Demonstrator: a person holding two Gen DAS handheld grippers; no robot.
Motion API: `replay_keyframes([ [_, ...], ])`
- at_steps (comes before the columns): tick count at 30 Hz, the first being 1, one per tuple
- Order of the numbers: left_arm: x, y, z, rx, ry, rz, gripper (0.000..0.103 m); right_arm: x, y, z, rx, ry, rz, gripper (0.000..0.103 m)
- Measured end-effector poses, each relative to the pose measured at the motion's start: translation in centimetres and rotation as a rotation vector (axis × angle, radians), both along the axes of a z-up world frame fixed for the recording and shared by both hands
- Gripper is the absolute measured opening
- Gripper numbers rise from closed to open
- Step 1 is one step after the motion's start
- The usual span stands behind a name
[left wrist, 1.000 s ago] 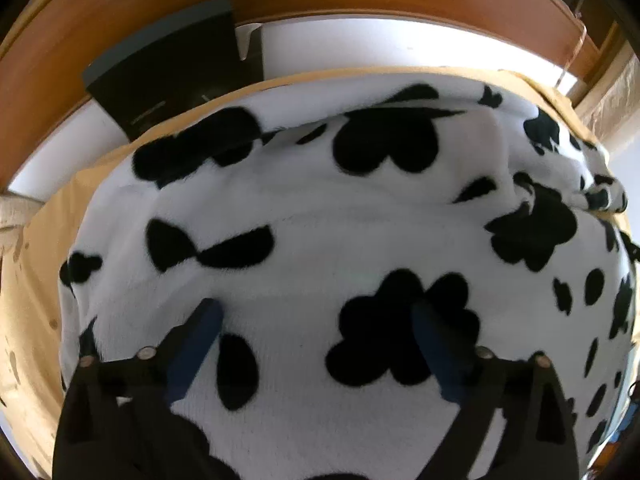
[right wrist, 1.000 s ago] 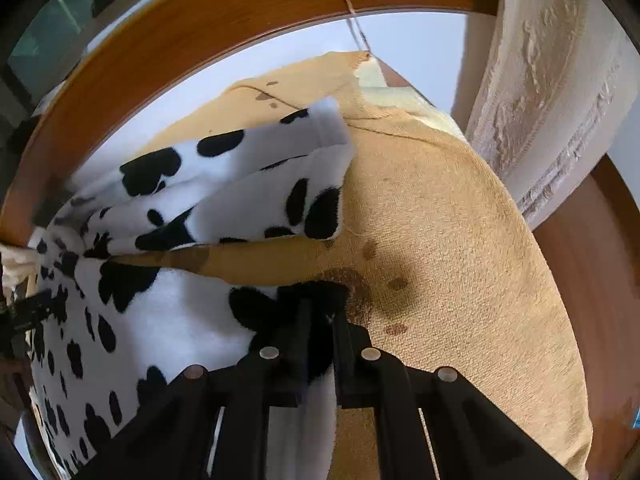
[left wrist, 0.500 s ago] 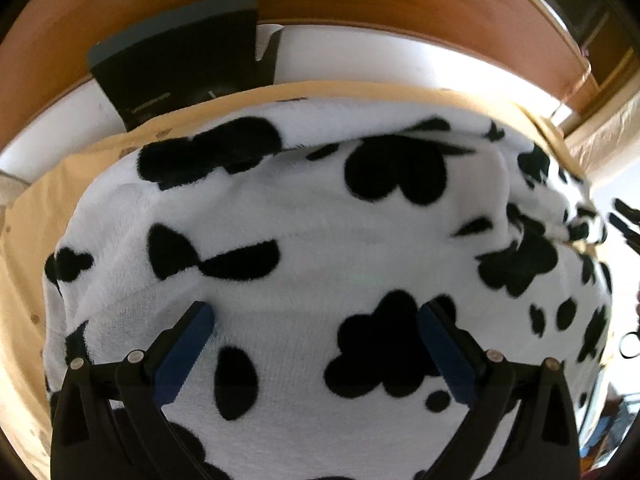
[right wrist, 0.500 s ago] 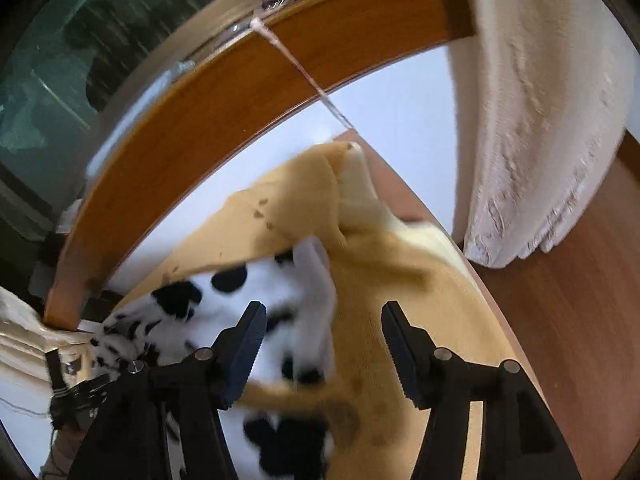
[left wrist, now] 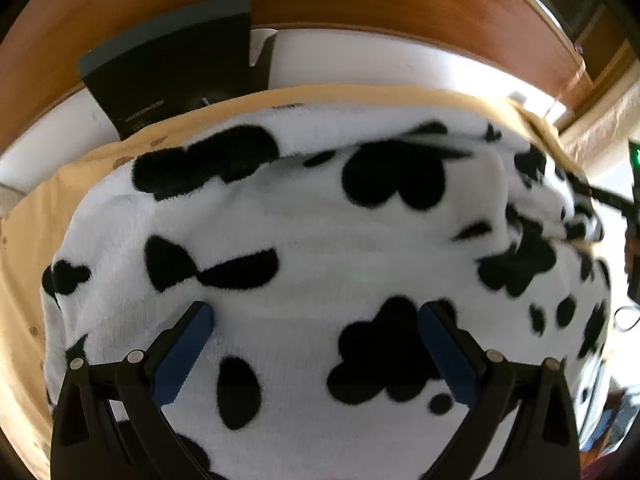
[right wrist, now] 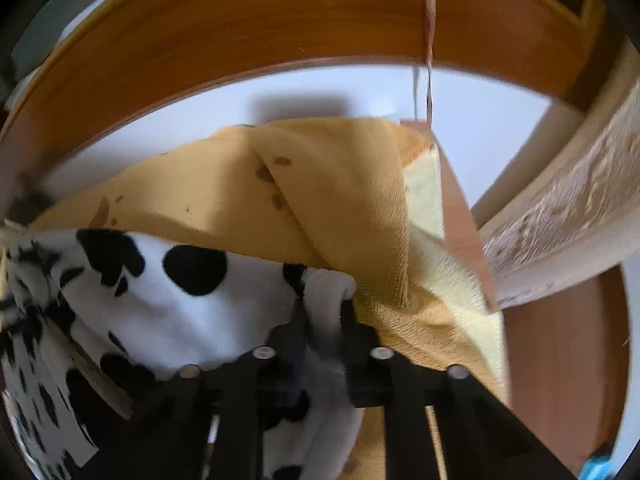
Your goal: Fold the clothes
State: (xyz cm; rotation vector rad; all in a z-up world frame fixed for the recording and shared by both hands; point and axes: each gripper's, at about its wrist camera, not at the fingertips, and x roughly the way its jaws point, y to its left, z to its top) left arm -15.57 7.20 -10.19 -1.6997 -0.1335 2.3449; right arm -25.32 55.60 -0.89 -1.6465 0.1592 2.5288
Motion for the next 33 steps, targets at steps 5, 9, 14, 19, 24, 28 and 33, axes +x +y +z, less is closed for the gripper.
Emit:
replay_keyframes([
  [5, -1.4, -0.7, 0.8, 0.158, -0.016, 0.037, 0.103, 0.1, -0.3, 6.8, 0.098, 0.147, 0.036, 0.010],
  [9, -3.5, -0.3, 0.9, 0.165, -0.013, 0.039, 0.103, -0.8, -1.3, 13.8, 0.147, 0.313, 0.044, 0.010],
  [14, -3.4, -1.5, 1.0, 0.197, -0.011, 0.033, 0.102, -1.2, -4.2, 20.4, 0.154, 0.483, 0.075, 0.010],
  [19, -6.3, -0.3, 1.7, 0.149, 0.024, 0.027, 0.103, -1.6, -8.3, 24.9, 0.132, 0.585, 0.138, 0.010],
  [24, -9.7, -0.7, 1.6, 0.126, 0.030, 0.080, 0.103, 1.6, -12.1, 28.6, 0.098, 0.665, 0.225, 0.010],
  [28, -11.0, -1.3, 1.7, 0.125, 0.043, 0.127, 0.102, 5.2, -16.2, 30.2, 0.052, 0.703, 0.347, 0.010],
  [33, -12.6, -2.1, 2.1, 0.181, 0.036, 0.203, 0.103, 9.8, -21.4, 29.7, -0.084, 0.696, 0.530, 0.010],
])
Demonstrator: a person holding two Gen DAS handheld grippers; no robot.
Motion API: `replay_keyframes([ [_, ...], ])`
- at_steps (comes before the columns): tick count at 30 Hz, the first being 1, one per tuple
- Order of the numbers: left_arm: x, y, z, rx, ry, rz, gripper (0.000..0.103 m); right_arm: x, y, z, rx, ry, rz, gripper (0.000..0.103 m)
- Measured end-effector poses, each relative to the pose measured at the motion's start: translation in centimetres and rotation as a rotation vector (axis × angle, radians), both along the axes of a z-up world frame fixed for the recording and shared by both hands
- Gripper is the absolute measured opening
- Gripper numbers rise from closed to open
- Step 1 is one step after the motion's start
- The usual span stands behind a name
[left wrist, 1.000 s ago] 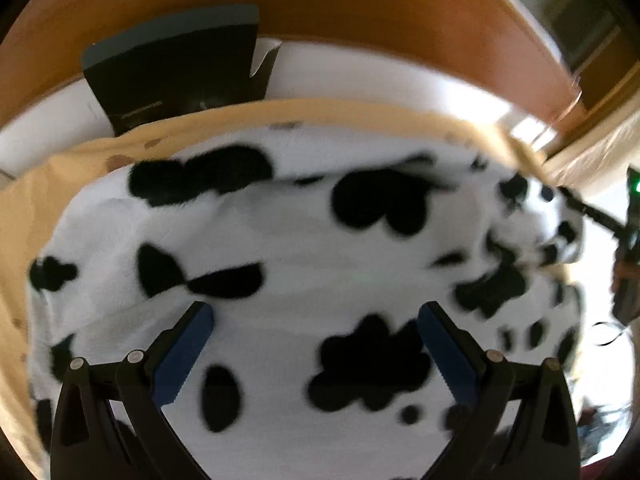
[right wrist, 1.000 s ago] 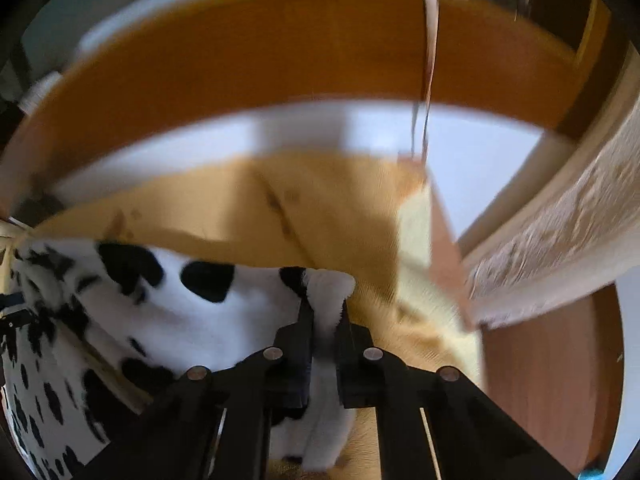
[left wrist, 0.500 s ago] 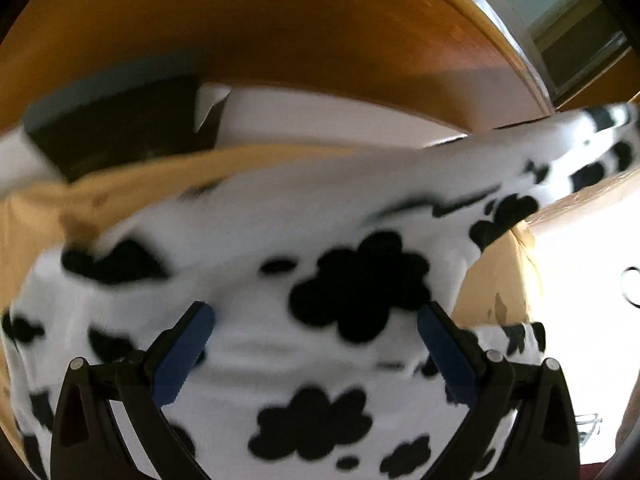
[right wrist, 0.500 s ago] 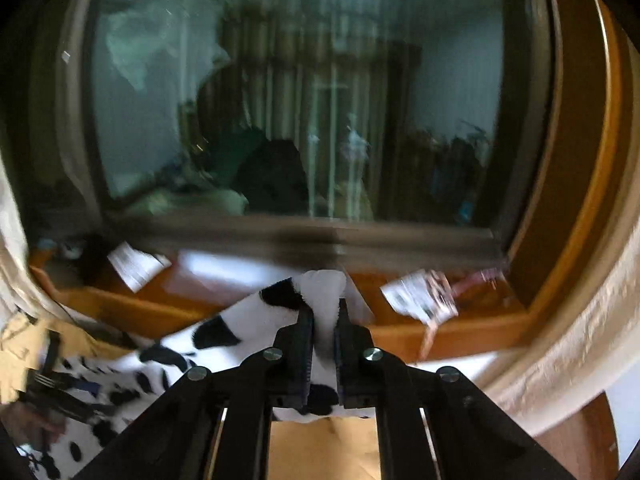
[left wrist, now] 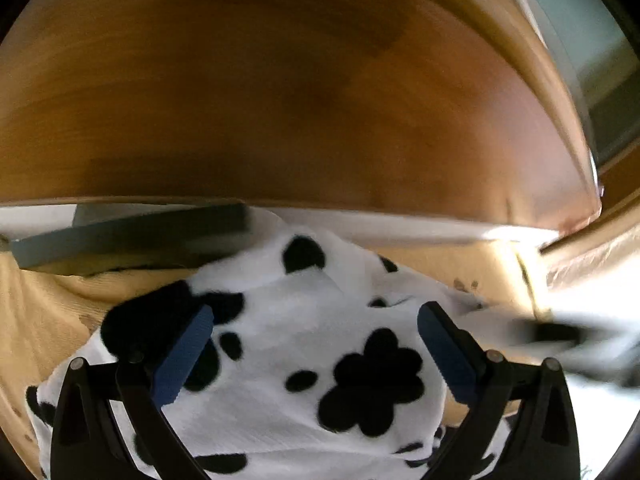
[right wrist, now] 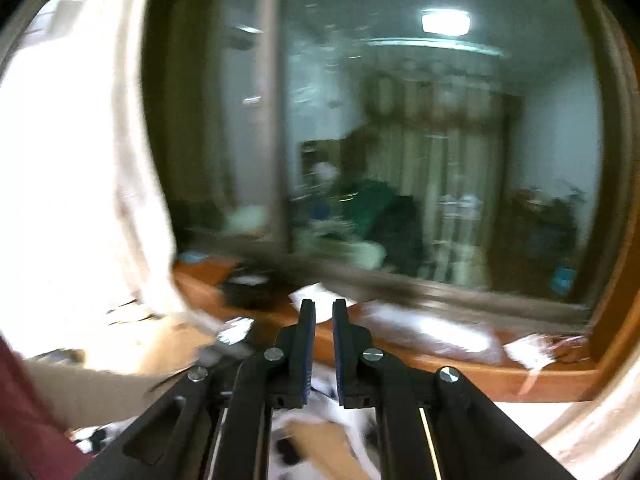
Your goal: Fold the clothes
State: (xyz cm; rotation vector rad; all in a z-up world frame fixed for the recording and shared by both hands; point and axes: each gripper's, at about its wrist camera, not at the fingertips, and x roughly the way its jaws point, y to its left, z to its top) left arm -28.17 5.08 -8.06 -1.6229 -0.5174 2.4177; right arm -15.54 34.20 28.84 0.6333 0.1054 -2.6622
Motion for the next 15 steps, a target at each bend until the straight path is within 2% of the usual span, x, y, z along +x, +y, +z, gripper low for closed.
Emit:
replay_keyframes([
  [3, 0.1, -1.3, 0.2, 0.015, -0.006, 0.017, 0.103, 1.4, -2.6, -2.6, -0.003, -0.072, 0.068, 0.010],
  [6, 1.3, -2.3, 0.3, 0.037, -0.012, 0.012, 0.103, 1.6, -0.9, -6.4, -0.057, -0.153, -0.012, 0.011],
  [7, 2.1, -3.2, 0.1, 0.055, -0.019, 0.010, 0.103, 1.3, 0.2, -7.9, -0.059, -0.194, -0.057, 0.016],
  [9, 4.0, -5.1, -0.2, 0.104, -0.037, 0.007, 0.103, 0.9, 3.3, -11.8, -0.087, -0.304, -0.178, 0.034],
  [10, 5.0, -5.3, -0.3, 0.133, -0.043, 0.006, 0.103, 1.0, 5.0, -13.9, -0.126, -0.362, -0.233, 0.054],
  [11, 6.0, -5.5, -0.5, 0.162, -0.049, -0.002, 0.103, 1.2, 6.4, -15.7, -0.159, -0.412, -0.278, 0.064],
  [15, 10.0, -3.7, -1.6, 0.278, -0.104, -0.062, 0.102, 3.3, 10.8, -22.2, -0.313, -0.583, -0.391, 0.064],
])
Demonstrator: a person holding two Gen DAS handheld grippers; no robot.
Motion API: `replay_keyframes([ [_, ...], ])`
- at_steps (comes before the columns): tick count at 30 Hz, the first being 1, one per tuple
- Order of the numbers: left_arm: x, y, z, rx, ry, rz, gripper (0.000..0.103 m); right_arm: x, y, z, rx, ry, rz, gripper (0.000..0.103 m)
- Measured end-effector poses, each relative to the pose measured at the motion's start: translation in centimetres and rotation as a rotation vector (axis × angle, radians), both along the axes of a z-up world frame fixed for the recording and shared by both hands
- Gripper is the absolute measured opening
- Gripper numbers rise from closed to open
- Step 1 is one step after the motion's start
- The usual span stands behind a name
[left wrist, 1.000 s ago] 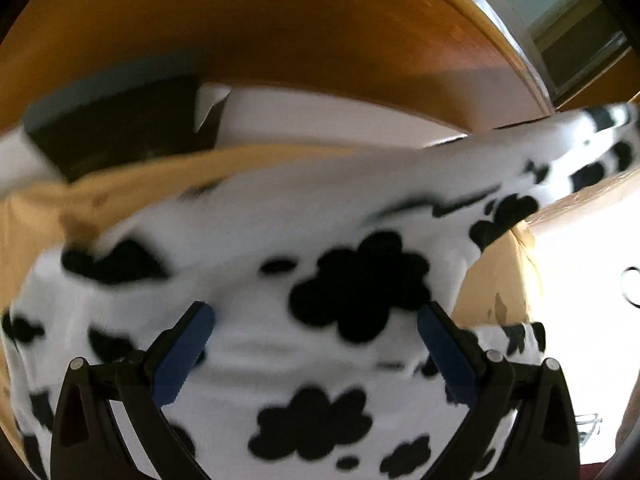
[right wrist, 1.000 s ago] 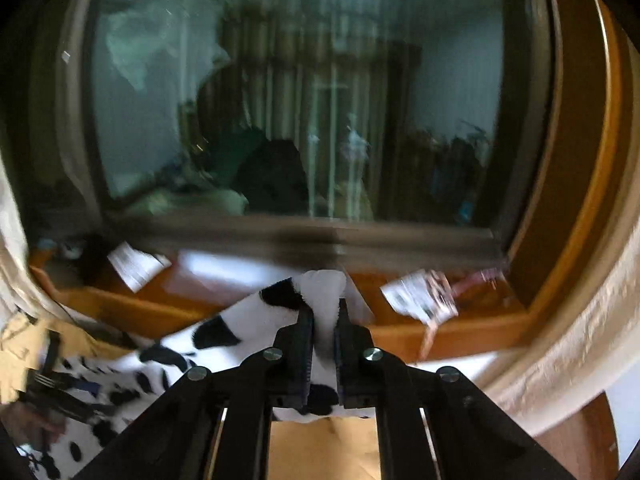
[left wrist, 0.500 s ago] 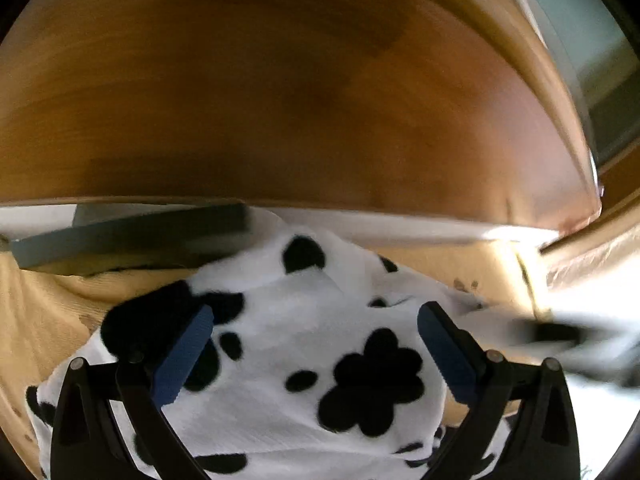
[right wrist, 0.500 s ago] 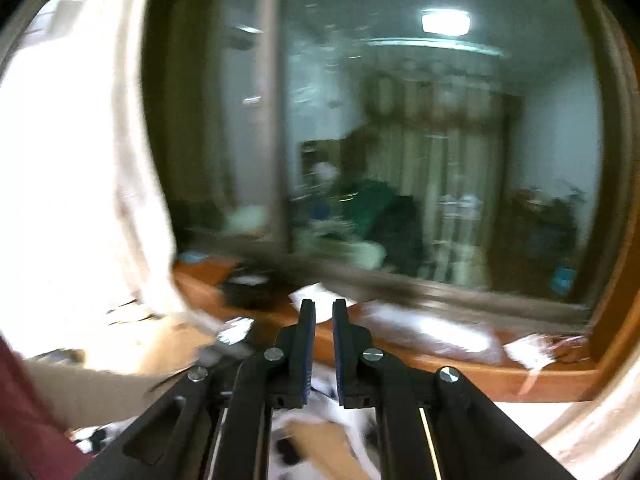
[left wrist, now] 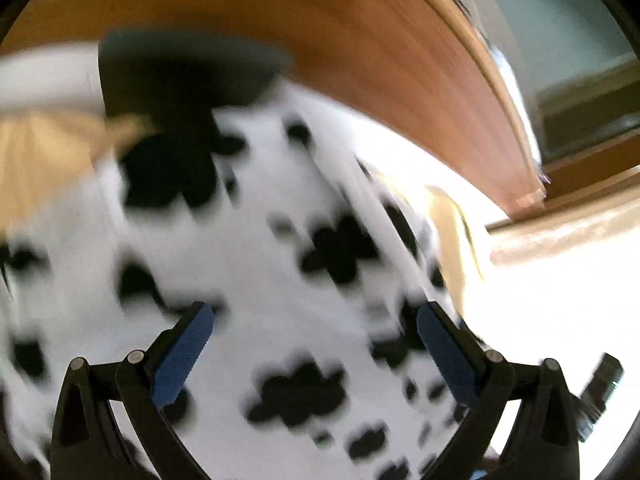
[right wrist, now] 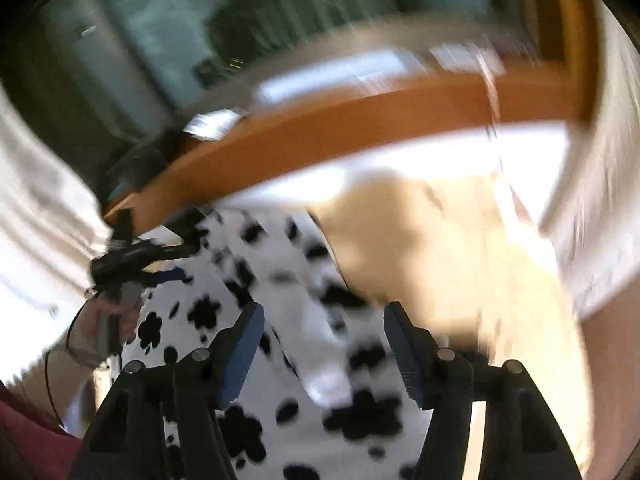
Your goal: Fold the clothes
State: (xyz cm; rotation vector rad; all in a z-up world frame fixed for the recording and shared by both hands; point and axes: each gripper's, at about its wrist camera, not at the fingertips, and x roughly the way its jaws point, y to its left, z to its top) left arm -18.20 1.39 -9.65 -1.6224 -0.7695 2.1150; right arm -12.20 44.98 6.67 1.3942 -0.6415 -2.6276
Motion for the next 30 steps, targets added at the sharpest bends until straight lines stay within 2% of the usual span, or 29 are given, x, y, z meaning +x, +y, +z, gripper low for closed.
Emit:
replay_keyframes([
  [5, 5.2, 7.3, -1.6, 0.291, -0.188, -0.114, 0.102, 2.8, 2.5, -4.0, -0.131, -0.084, -0.158, 0.064],
  [9, 6.2, 13.7, -2.3, 0.384, -0.280, -0.170, 0.103, 4.9, 3.9, -6.0, -0.238, -0.108, -0.245, 0.064],
  [12, 6.2, 15.2, -2.9, 0.400, -0.314, -0.128, 0.103, 6.1, 3.5, -6.2, -0.201, -0.111, -0.236, 0.064],
  [15, 2.4, 21.5, -6.8, 0.416, -0.387, -0.068, 0.103, 6.9, 2.2, -6.3, -0.139, -0.121, -0.191, 0.064],
  [17, 2.2, 23.3, -8.3, 0.414, -0.424, -0.026, 0.103, 7.5, 1.5, -6.8, -0.105, -0.130, -0.160, 0.064],
  [21, 1.8, 24.3, -7.8, 0.375, -0.439, 0.039, 0.103, 8.6, 0.7, -7.5, -0.086, -0.132, -0.133, 0.064],
  [25, 1.9, 25.1, -7.2, 0.323, -0.419, 0.051, 0.100, 9.5, 1.2, -8.1, -0.109, -0.126, -0.150, 0.064],
  [26, 2.2, 25.0, -7.0, 0.295, -0.414, 0.051, 0.093, 9.6, 1.4, -8.1, -0.112, -0.125, -0.154, 0.064],
  [28, 2.3, 24.8, -7.0, 0.272, -0.412, 0.038, 0.072, 9.8, 1.4, -7.9, -0.104, -0.119, -0.159, 0.064],
  [30, 2.3, 24.9, -7.0, 0.268, -0.416, 0.023, 0.021, 9.7, 1.2, -7.6, -0.087, -0.110, -0.155, 0.064],
])
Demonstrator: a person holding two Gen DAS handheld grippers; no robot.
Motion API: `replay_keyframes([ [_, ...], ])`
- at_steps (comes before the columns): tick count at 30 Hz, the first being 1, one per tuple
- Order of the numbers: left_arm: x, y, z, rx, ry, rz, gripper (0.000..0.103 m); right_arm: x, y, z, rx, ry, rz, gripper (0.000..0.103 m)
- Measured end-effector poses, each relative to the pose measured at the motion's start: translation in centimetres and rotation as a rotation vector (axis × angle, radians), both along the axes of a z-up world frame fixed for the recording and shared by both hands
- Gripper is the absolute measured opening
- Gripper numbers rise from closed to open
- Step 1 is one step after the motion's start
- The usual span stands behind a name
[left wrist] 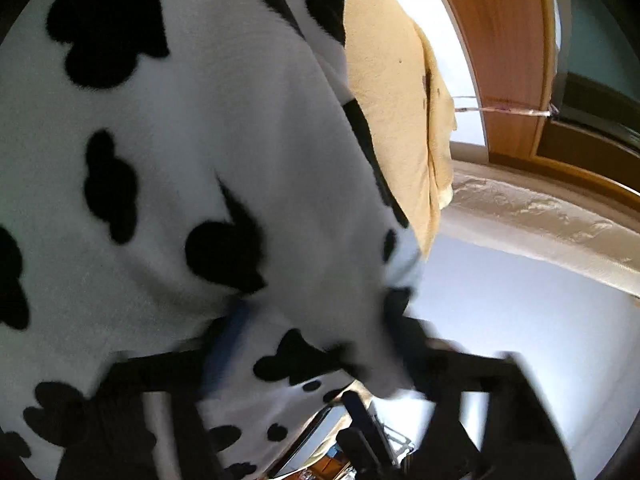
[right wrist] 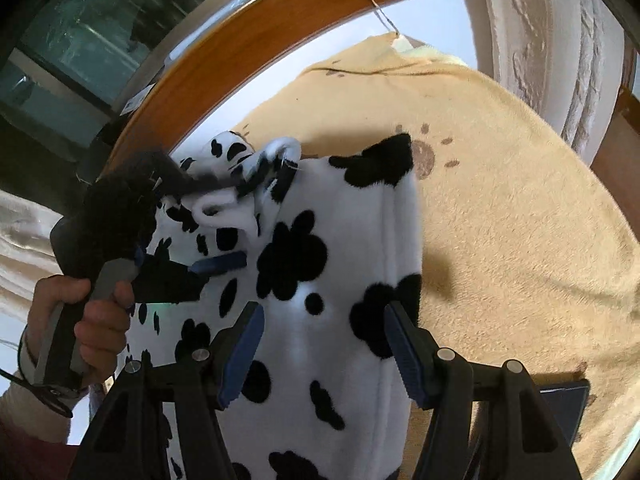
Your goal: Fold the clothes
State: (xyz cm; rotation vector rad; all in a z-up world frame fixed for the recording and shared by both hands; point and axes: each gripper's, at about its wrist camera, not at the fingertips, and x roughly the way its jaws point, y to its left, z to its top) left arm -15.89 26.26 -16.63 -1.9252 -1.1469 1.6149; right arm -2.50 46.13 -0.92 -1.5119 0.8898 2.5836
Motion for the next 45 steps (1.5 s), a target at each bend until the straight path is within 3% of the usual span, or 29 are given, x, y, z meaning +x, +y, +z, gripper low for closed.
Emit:
replay_keyframes([
  [3, -0.1, -0.4, 0.5, 0.018, 0.013, 0.003, 0.011, -0.1, -0.5, 0.4, 0.020, 0.008, 0.015, 0.064],
  [9, 0.2, -3.3, 5.2, 0.126, 0.105, -0.010, 0.008, 0.1, -1.7, 1.0, 0.059, 0.016, 0.053, 0.064],
  [13, 0.9, -8.2, 9.2, 0.174, 0.201, -0.006, 0.008, 0.4, -2.1, 0.9, 0.055, 0.011, 0.058, 0.064],
  [16, 2.6, -13.1, 10.7, 0.157, 0.250, -0.010, 0.008, 0.3, -2.7, 0.7, 0.050, 0.001, 0.070, 0.064],
  [19, 5.6, -19.2, 10.1, 0.100, 0.241, -0.004, 0.008, 0.0, -3.6, 0.5, 0.054, -0.013, 0.100, 0.064],
  [25, 11.4, -28.1, 4.3, -0.083, 0.110, 0.055, 0.008, -1.4, -5.5, 0.1, 0.069, -0.043, 0.161, 0.064],
  [29, 13.4, -29.8, 1.0, -0.178, 0.083, 0.050, 0.008, -3.1, -7.1, -0.1, 0.081, -0.065, 0.205, 0.064],
  [31, 13.7, -30.3, 0.1, -0.167, 0.086, 0.059, 0.008, -4.3, -8.3, 0.1, 0.094, -0.062, 0.239, 0.064],
  [34, 13.9, -31.0, 0.1, -0.160, 0.106, 0.049, 0.008, -6.9, -10.3, 0.6, 0.107, -0.047, 0.300, 0.064],
  [39, 14.6, -32.0, 1.7, -0.224, 0.156, -0.015, 0.008, -12.5, -14.7, 1.9, 0.126, 0.013, 0.411, 0.064],
  [45, 17.1, -33.1, 0.9, -0.230, 0.112, -0.045, 0.008, -20.0, -20.2, 3.4, 0.104, 0.097, 0.519, 0.064],
])
